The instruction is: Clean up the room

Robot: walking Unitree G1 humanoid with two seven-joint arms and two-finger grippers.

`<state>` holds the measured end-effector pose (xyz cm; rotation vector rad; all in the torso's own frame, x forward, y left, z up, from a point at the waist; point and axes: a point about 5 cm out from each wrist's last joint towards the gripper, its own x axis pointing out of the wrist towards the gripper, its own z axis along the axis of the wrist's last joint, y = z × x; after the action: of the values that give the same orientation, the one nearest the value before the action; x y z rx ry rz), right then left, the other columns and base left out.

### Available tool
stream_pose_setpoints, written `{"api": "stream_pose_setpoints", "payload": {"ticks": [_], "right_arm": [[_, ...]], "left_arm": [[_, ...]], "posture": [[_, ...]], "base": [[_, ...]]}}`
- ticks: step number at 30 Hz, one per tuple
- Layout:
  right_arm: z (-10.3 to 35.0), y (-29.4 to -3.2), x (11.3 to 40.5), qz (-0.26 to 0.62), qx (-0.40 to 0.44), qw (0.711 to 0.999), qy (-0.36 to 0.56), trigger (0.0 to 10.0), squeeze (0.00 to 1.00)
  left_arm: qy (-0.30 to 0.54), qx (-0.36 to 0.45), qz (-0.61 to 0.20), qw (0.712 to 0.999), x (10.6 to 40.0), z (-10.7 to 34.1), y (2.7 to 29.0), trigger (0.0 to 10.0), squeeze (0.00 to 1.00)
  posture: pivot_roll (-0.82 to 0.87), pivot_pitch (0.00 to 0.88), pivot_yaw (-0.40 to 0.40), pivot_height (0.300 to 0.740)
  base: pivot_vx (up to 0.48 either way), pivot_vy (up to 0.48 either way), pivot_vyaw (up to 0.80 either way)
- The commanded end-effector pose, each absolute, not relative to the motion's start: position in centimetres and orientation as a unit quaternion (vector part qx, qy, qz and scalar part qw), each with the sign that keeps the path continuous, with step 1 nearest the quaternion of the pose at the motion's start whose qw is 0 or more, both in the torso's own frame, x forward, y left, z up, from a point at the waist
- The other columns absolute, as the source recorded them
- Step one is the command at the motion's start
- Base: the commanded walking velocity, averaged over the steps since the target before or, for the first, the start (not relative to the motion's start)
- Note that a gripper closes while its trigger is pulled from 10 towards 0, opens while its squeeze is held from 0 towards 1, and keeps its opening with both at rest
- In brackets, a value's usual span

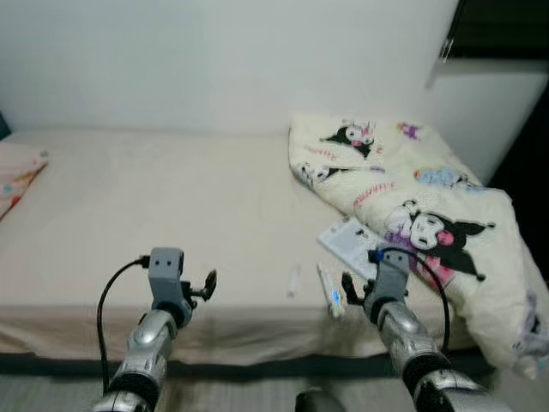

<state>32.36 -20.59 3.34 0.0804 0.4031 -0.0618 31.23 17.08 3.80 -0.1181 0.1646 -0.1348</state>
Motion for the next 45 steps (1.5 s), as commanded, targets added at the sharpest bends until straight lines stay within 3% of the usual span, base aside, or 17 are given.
{"api": "stream_pose_setpoints", "payload": {"ticks": [1,12,28,39,45], "right_arm": [[3.6,-20.5,32.5,-0.029,0.057,0.98,0.189,10.0,0.0],[4.5,-20.1,33.1,-0.001,0.107,0.982,0.157,10.0,0.0],[7.4,-19.8,34.8,0.066,0.165,0.979,0.1,10.0,0.0],[9.0,-18.7,35.8,0.097,0.233,0.966,0.061,10.0,0.0],[8.7,-17.6,36.1,0.071,0.196,0.973,0.094,10.0,0.0]], "left_arm": [[0.065,-0.062,-0.072,0.993,31.5,4.5,17.0,10.0,0.0],[0.039,-0.054,-0.083,0.994,31.0,5.2,17.0,10.0,0.0],[0.03,-0.024,-0.093,0.995,28.2,6.3,18.2,10.0,0.0],[0.014,-0.005,-0.09,0.996,27.2,8.4,19.1,10.0,0.0],[0.019,-0.004,-0.089,0.996,25.8,9.5,19.3,10.0,0.0]], "posture": [[-0.11,0.0,-0.011,0.585],[-0.09,0.037,0.006,0.54],[-0.03,0.181,0.058,0.475],[0.01,0.246,0.085,0.455],[0.03,0.288,0.092,0.451]], "base": [[0.0,0.0,0.0],[0.0,0.0,0.0],[0.0,0.0,0.0],[0.0,0.0,0.0],[0.0,0.0,0.0]]}}
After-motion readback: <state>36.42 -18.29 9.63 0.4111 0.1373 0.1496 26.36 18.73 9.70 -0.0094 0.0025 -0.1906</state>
